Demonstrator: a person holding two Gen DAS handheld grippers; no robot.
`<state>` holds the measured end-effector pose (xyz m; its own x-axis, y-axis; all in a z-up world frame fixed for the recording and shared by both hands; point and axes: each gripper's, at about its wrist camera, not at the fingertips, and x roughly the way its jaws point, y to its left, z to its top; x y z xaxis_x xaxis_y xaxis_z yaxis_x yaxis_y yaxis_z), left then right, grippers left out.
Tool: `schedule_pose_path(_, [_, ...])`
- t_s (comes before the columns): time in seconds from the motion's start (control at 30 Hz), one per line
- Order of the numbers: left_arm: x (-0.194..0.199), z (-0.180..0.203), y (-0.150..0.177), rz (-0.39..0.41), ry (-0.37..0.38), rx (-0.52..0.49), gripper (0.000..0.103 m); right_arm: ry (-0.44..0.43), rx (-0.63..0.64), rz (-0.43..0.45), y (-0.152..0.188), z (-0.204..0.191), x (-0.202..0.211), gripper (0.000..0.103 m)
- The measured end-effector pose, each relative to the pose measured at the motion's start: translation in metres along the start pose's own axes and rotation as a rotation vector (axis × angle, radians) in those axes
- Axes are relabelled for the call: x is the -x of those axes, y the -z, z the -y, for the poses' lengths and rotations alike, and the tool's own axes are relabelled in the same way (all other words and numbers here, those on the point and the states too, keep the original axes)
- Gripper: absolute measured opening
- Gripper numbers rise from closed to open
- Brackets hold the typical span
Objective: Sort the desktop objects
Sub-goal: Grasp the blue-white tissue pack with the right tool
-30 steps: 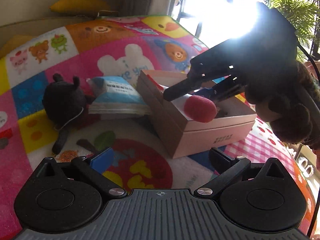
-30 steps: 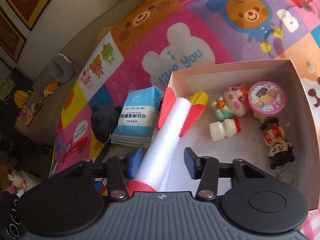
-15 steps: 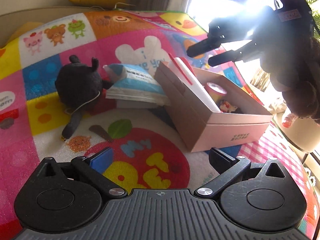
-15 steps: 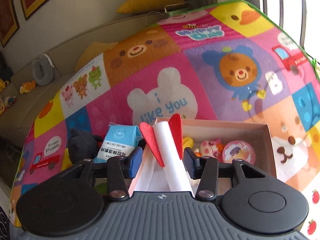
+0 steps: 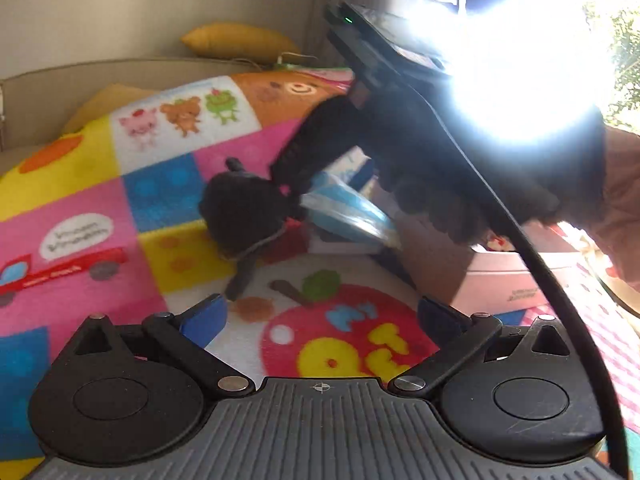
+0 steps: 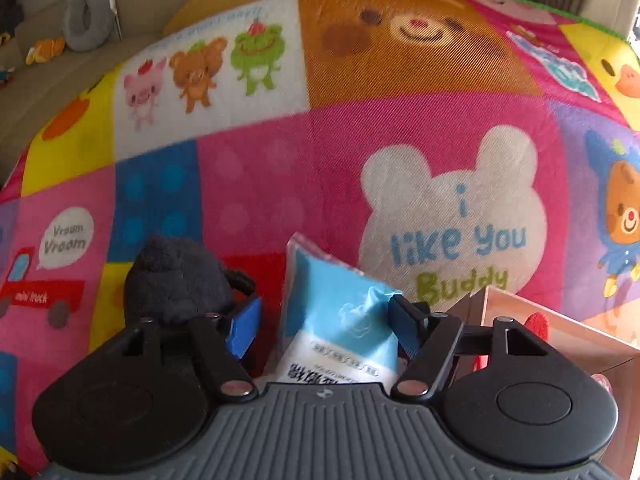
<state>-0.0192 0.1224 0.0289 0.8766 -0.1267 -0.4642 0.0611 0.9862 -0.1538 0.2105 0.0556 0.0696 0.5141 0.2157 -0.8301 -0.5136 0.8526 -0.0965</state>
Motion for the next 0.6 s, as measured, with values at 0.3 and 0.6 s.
schedule_pose_path(0.3, [0.032,-0.05,-0.017,0.072,-0.172,0.147,0.103,-0.177,0.147,0.031,0.1,-0.017,0.075,0.052])
schedule_pose_path(0.6, [0.022,-0.007,-0.014,0.031,0.001,0.113,0.103,-0.23,0.014,0.21,0.207,0.044,0.178,0.044])
